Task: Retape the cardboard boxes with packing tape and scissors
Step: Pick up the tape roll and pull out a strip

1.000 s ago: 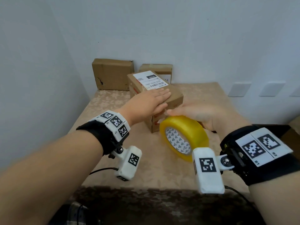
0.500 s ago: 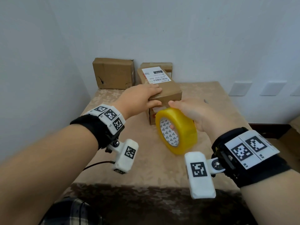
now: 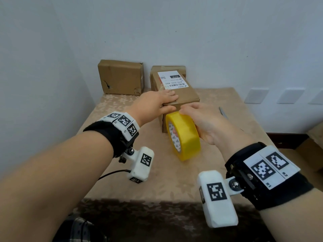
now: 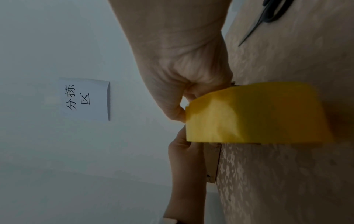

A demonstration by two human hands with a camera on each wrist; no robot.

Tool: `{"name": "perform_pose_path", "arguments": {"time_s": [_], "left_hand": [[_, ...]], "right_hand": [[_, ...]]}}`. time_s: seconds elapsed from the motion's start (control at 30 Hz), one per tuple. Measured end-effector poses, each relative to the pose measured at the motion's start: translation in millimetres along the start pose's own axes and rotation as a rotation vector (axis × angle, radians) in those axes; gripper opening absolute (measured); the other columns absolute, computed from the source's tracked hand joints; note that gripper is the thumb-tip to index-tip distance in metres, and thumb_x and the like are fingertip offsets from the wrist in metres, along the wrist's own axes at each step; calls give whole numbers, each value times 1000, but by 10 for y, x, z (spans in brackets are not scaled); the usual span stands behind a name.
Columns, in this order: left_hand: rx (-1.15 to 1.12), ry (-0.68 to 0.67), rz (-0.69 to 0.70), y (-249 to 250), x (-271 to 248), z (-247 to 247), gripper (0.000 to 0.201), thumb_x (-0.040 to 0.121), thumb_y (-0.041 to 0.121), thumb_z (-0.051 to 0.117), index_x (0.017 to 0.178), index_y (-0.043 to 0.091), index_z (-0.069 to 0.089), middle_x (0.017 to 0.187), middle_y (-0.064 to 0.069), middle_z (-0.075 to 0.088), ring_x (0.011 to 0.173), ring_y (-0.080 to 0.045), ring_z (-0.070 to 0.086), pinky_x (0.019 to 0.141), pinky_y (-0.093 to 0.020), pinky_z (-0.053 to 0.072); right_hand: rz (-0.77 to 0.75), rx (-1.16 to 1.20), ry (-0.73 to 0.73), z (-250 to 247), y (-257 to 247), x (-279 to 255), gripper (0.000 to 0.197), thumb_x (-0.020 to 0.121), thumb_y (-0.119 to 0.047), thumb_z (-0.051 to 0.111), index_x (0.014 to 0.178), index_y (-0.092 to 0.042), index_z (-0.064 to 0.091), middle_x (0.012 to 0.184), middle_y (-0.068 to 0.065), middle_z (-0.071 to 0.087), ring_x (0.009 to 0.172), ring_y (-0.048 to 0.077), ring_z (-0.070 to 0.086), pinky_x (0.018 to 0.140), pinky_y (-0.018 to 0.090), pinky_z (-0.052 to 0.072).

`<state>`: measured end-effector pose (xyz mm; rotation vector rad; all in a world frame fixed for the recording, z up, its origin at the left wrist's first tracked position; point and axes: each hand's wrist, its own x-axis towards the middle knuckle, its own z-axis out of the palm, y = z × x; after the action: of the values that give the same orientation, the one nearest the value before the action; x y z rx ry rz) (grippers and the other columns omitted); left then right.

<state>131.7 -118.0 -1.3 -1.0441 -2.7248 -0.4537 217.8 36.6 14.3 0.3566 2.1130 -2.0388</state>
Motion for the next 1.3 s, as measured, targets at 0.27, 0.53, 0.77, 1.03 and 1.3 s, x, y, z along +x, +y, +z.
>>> {"name": "perform_pose_path", "arguments": {"time_s": [0.27,0.53,0.77,1.03,1.3], "left_hand": [[-88,-19,30,-53,-30,-26,44,92,28,58,135,18,51,145,0,43,137,-10,34,112,-22,22],[-182,-99,-154,44,-94,-107,45,100,41,36,142,24,43,154,-5,25,143,-22,19,117,-35,15],[-934,-172,-628,391,-371,-118,79,85,55,59,145,46,9,125,1,55,93,-21,68,75,-34,59],[-1244,-134,-730,433,-352,-238,54,90,13,59,116,45,25,109,-2,57,90,-21,62,75,-37,57],[-884,-53,-675,382,-388,-331,55,86,15,60,133,19,31,105,4,50,95,-11,51,70,-22,44]], "right_hand": [[5,-122,-5,3,-11,-9,13,95,-28,58,90,-16,54,85,9,66,76,26,66,73,41,57],[-465,-777,66,-271,93,434,45,93,-24,61,137,-26,50,153,6,24,143,21,24,111,25,22],[-577,-833,165,-169,79,409,49,91,-23,65,137,-12,53,146,6,39,135,19,37,105,18,25],[-544,-959,248,-45,43,221,37,95,-18,57,132,-11,57,135,7,45,125,23,45,100,24,33],[-482,-1133,35,-64,-146,426,48,86,-34,68,125,-18,45,141,9,39,125,27,43,99,37,39]]}}
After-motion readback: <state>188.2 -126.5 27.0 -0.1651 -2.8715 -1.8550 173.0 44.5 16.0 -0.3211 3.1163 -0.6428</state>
